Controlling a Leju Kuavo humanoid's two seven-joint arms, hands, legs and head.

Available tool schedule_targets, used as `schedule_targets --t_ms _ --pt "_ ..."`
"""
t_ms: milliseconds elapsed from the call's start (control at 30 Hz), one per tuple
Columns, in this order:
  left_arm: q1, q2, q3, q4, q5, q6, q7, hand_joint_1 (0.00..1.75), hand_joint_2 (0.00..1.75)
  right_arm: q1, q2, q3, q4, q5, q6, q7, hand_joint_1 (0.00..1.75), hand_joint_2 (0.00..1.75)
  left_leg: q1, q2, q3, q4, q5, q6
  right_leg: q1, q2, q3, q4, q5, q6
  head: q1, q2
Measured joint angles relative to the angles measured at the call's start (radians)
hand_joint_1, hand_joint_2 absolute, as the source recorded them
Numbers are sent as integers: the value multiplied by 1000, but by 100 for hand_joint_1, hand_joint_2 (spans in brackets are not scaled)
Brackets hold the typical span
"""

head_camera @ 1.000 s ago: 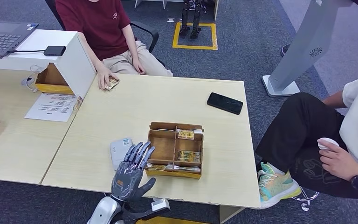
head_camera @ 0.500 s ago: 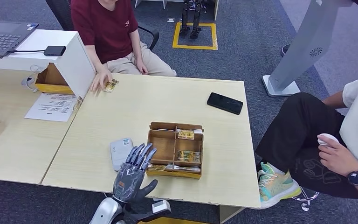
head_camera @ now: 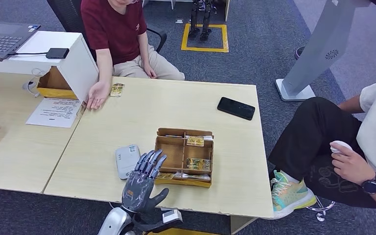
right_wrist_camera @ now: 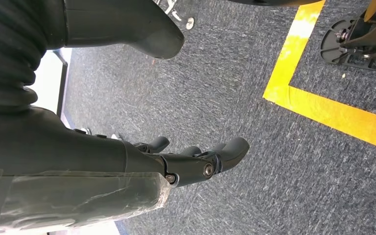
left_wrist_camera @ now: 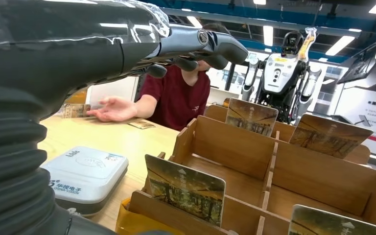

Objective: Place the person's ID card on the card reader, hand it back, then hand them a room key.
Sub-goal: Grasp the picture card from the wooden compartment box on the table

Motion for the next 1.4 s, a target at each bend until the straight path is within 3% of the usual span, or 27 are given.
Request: schedule_targets --t_ms 667,700,800,833,1400 --pt "-11 -9 17 20 -2 0 -6 0 175 -1 0 0 0 3 -3 -2 0 175 0 0 0 0 0 0 0 0 0 0 0 0 0 0" --pt "-12 -10 22 22 -1 0 -9 11 175 -1 0 0 0 4 -3 -2 0 175 0 0 0 0 0 0 0 0 0 0 0 0 0 0" --pt "-14 -20 39 23 9 0 -31 142 175 -1 0 0 0 5 -4 -4 0 175 0 0 0 0 0 0 0 0 0 0 0 0 0 0" --pt "-14 -24 45 24 15 0 -41 175 175 -1 0 0 0 6 -4 -4 0 175 0 0 0 0 0 0 0 0 0 0 0 0 0 0" --pt "-18 -42 83 47 26 2 -71 174 175 -3 0 0 0 1 -8 -5 0 175 0 0 0 0 0 0 0 0 0 0 0 0 0 0"
